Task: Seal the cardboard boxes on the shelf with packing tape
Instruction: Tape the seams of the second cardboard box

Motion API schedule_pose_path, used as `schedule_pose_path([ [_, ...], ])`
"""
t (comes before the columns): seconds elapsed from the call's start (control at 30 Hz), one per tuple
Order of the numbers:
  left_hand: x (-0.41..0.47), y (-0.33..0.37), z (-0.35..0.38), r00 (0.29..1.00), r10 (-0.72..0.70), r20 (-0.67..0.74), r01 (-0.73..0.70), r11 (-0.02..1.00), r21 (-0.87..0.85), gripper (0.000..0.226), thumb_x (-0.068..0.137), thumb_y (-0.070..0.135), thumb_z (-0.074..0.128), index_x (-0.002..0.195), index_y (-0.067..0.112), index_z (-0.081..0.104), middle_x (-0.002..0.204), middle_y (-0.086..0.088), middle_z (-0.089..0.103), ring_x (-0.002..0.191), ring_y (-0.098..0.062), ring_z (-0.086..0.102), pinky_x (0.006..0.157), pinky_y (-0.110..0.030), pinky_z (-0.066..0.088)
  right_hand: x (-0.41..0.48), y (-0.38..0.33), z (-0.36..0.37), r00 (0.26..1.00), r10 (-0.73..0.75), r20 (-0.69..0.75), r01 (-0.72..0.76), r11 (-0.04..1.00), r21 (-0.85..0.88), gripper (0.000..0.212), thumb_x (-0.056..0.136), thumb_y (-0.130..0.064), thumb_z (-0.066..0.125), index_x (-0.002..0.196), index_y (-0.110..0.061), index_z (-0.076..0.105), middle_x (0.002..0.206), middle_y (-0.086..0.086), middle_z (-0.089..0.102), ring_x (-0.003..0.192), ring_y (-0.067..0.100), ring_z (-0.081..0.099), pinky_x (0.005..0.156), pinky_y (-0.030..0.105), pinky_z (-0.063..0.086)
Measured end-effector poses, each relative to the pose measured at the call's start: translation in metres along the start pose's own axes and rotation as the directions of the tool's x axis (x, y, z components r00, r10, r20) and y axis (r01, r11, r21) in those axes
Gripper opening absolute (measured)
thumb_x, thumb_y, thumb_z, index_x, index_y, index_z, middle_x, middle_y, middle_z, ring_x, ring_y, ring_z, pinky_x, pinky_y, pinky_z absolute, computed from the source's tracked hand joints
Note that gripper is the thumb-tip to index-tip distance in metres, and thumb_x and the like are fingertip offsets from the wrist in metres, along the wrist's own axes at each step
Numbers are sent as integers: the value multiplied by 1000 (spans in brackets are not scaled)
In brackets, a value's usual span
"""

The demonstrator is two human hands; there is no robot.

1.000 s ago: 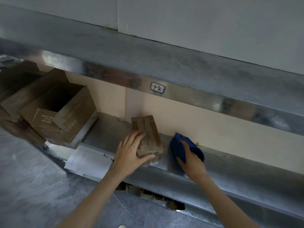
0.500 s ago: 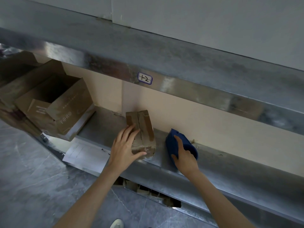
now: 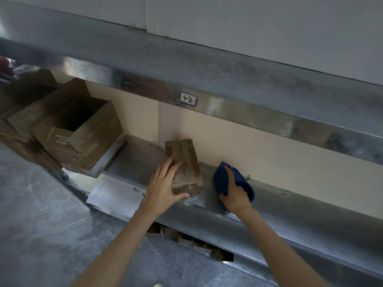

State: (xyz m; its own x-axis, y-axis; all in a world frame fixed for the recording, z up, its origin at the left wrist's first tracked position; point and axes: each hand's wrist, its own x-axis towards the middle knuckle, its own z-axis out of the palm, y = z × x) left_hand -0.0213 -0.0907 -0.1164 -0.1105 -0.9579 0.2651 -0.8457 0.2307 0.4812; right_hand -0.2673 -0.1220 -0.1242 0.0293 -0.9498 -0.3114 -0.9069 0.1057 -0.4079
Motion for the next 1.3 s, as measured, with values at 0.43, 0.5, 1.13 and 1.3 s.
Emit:
schedule_pose_path([
  [0.43, 0, -15, -17, 999, 37, 37, -33, 994, -105, 105, 70, 61, 78, 154, 29, 24, 164, 13, 8, 145, -1, 7, 115, -34, 16, -3, -1, -25, 1000, 29, 7, -30, 978, 208, 89, 92, -8, 60, 155, -32, 2, 138, 15, 51, 80, 33, 59, 66, 43, 51],
  [0.5, 0, -19, -20, 998, 41, 37, -36, 993, -111, 104, 71, 61, 77, 154, 29, 24, 164, 11, 10, 147, -3, 9, 116, -37, 18, -2, -1, -29, 999, 48, 9, -49, 974, 220, 91, 88, -5, 62, 155, -32, 7, 133, 16, 53, 81, 27, 55, 69, 43, 52],
  [1.13, 25, -19, -45, 996, 78, 44, -60, 947, -316, 67, 82, 55, 69, 140, 28, 49, 148, 10, 43, 135, -5, 37, 111, -29, 31, -51, -37, -82, 946, -266, -187, 246, 961, -123, 52, 100, -37, 48, 146, -45, 26, 102, -10, 59, 74, 18, 54, 65, 29, 37],
  [1.3, 36, -20, -56, 997, 68, 26, -52, 915, -399, 44, 90, 37, 70, 131, 26, 59, 133, 8, 58, 124, -6, 51, 104, -27, 41, -61, -54, -84, 856, -467, -222, 429, 881, -199, 49, 96, -43, 55, 141, -47, 36, 62, -12, 51, 48, 6, 42, 53, 28, 36],
])
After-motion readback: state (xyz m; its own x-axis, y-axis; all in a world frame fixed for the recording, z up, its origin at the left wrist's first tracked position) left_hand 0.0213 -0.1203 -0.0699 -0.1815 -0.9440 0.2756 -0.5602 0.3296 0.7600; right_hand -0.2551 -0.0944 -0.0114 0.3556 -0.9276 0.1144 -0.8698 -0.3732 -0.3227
